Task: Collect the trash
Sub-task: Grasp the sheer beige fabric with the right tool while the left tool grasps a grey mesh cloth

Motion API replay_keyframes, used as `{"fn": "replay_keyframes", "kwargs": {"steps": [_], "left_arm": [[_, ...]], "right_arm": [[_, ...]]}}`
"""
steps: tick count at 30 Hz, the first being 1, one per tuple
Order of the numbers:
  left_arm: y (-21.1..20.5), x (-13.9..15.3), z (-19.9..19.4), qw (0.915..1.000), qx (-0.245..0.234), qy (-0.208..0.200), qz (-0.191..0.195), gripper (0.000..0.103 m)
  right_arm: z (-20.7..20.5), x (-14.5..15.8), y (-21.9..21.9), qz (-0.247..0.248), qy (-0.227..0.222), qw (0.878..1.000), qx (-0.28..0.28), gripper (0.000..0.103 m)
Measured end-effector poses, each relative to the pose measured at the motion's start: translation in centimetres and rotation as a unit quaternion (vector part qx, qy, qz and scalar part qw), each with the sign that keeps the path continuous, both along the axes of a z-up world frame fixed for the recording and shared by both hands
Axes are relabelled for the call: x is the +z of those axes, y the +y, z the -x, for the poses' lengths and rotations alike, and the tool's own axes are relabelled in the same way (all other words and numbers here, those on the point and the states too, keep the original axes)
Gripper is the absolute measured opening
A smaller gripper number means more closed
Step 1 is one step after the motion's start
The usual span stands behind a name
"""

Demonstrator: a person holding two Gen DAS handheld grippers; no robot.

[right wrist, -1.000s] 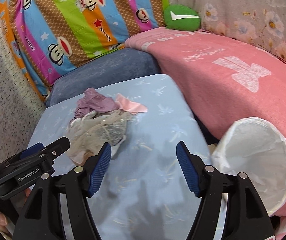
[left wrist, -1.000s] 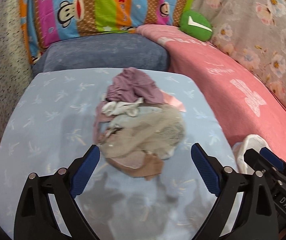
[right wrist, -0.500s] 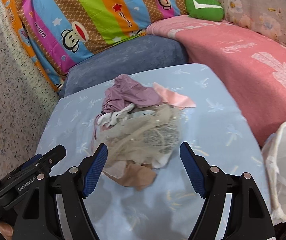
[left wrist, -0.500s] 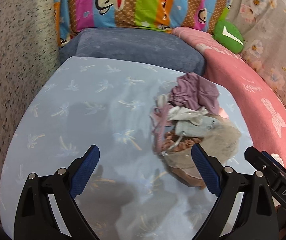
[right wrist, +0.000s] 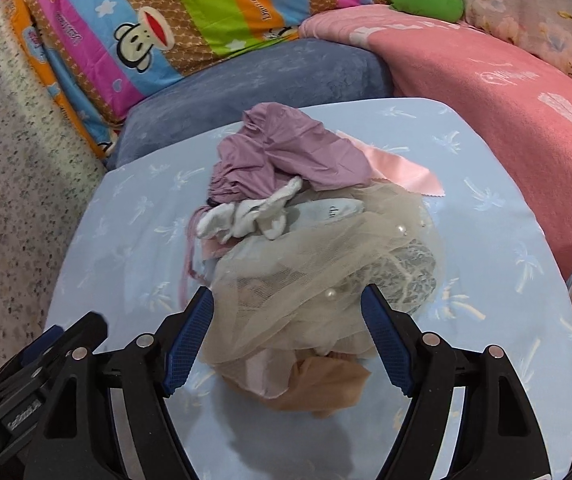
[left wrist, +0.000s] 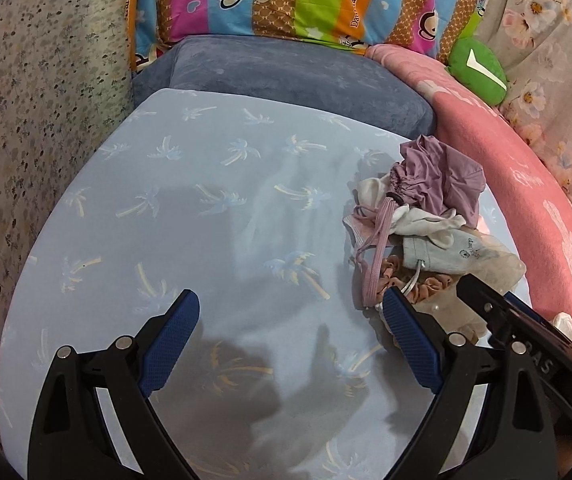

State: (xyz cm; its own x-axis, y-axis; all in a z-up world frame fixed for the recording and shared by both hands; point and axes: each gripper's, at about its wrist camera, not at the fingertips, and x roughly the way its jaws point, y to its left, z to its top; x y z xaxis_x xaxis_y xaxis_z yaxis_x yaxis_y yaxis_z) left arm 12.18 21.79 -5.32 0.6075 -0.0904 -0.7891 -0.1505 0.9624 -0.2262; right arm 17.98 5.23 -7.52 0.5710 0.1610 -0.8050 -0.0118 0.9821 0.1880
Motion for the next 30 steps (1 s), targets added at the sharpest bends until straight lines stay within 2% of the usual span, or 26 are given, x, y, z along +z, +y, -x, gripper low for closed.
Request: {"fn": "replay_keyframes", "kwargs": {"steps": [1, 2, 3, 4, 5, 6, 11, 17, 19, 28, 30], "left_arm": [[-0.1, -0.1, -0.1, 1.0000, -0.002, 0.001, 0.001, 0.089], [-0.2, -0.1, 0.0, 1.0000, -0.004, 0.002, 0.001, 0.089], [-0.3, -0.1, 0.0, 1.0000, -0.007, 0.002, 0.002, 0.089], [-0.6, -0.2, 0.0, 0.9999, -0.010, 0.003, 0.002, 0.089], [-0.8, -0.2, 0.0, 0.9999, -0.014, 0.005, 0.003, 0.089], [-1.1, -0.3, 0.0, 0.9998, -0.018, 0.006, 0.004, 0.089], [-3.2, -0.7, 0.3, 0.9988, -0.044, 0.014, 0.017, 0.089], [-7.2, -1.3, 1.3, 0.9924, -0.107, 0.022, 0.056, 0.089], [-8.3, -1.4, 1.6, 0.9910, -0.122, 0.022, 0.049, 0.089], [-11.1, -2.6, 1.4, 0.9888, -0.138, 0.036, 0.043, 0.088], [-11.3, -2.9, 1.1, 0.9883, -0.139, 0.040, 0.050, 0.082]], "right_arm": [[-0.1, -0.2, -0.1, -0.001, 0.004, 1.000, -0.003, 0.069], [-0.3, -0.4, -0.4, -0.002, 0.008, 1.000, -0.005, 0.055], [-0.4, -0.7, -0.6, -0.005, 0.016, 1.000, -0.005, 0.037], [-0.5, -0.9, -0.9, -0.007, 0.020, 1.000, -0.005, 0.028], [-0.5, -0.9, -1.4, -0.011, 0.023, 1.000, -0.006, 0.013], [-0.3, -0.8, -1.6, -0.015, 0.022, 1.000, -0.008, 0.007], [1.0, 1.3, -3.0, -0.023, -0.010, 1.000, -0.012, 0.004], [1.9, 3.7, -4.6, -0.048, -0.027, 0.998, -0.011, 0.003], [2.2, 4.4, -5.0, -0.056, -0.031, 0.998, -0.012, 0.003], [4.4, 7.5, -7.0, -0.073, -0.059, 0.996, -0.013, 0.004], [4.9, 8.1, -7.4, -0.071, -0.066, 0.995, -0.014, 0.004]]}}
